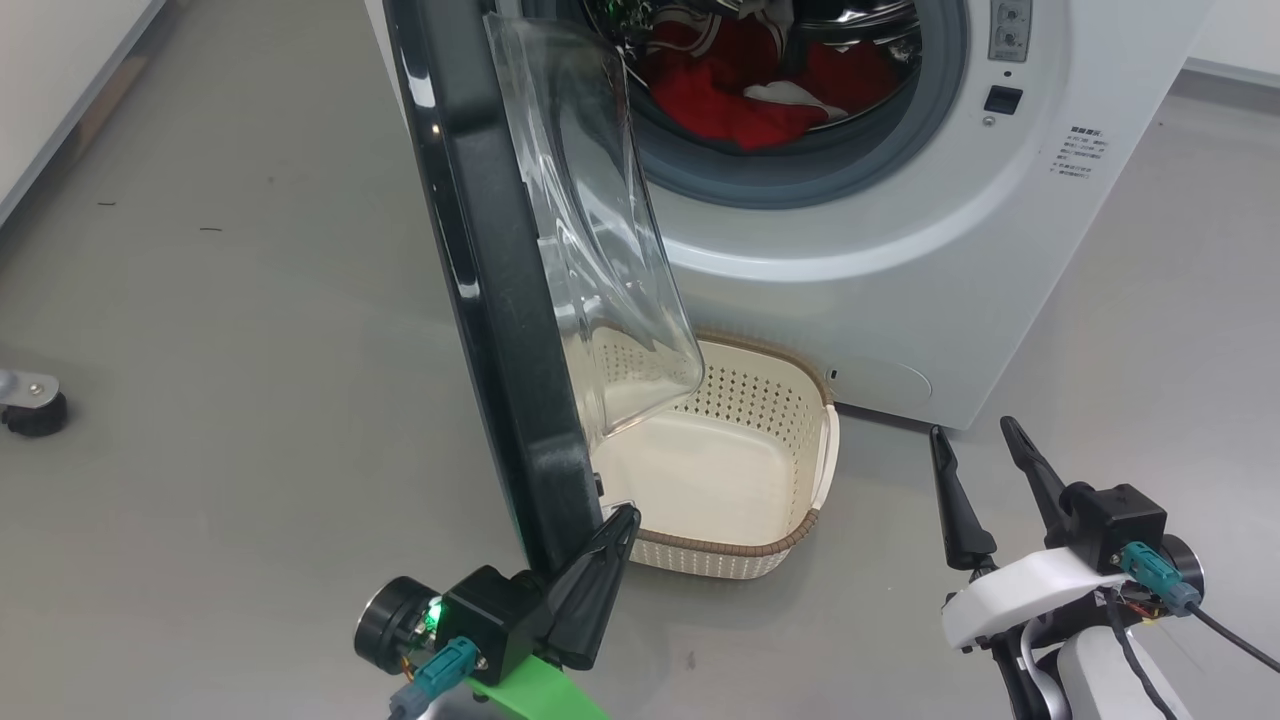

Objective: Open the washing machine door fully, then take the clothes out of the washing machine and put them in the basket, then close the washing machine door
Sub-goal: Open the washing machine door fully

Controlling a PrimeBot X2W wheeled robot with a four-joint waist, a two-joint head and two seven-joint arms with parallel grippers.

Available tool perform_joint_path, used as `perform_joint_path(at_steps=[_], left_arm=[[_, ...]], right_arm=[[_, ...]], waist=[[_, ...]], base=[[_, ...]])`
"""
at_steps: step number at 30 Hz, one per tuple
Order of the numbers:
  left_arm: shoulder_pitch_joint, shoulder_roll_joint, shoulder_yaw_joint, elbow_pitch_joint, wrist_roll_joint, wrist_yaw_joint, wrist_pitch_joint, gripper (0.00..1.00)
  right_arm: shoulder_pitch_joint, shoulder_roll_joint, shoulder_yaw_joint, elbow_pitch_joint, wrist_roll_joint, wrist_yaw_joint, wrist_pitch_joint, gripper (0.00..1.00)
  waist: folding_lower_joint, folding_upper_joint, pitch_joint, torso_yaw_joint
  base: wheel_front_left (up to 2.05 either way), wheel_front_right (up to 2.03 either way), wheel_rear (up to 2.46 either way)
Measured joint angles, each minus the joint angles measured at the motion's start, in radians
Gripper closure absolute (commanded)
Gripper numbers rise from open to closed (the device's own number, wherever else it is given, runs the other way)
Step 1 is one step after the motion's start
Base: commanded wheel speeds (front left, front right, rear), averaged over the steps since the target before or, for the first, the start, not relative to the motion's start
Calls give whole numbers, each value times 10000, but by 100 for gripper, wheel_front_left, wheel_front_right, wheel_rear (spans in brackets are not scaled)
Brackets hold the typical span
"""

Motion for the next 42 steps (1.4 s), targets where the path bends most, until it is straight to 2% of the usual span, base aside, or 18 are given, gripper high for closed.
perform_joint_path(at_steps=[23,42], left_arm=[[350,-2,1035,215,12,541,-376,100],[686,318,3026,579,6,704,-888,100]], right_arm=[[-1,4,-19,-12,0,0,0,0],[-12,4,-79,-23,-2,0,0,0]], waist=[[0,0,113,349],[0,0,241,376]], base=[[0,0,0],[0,0,0]])
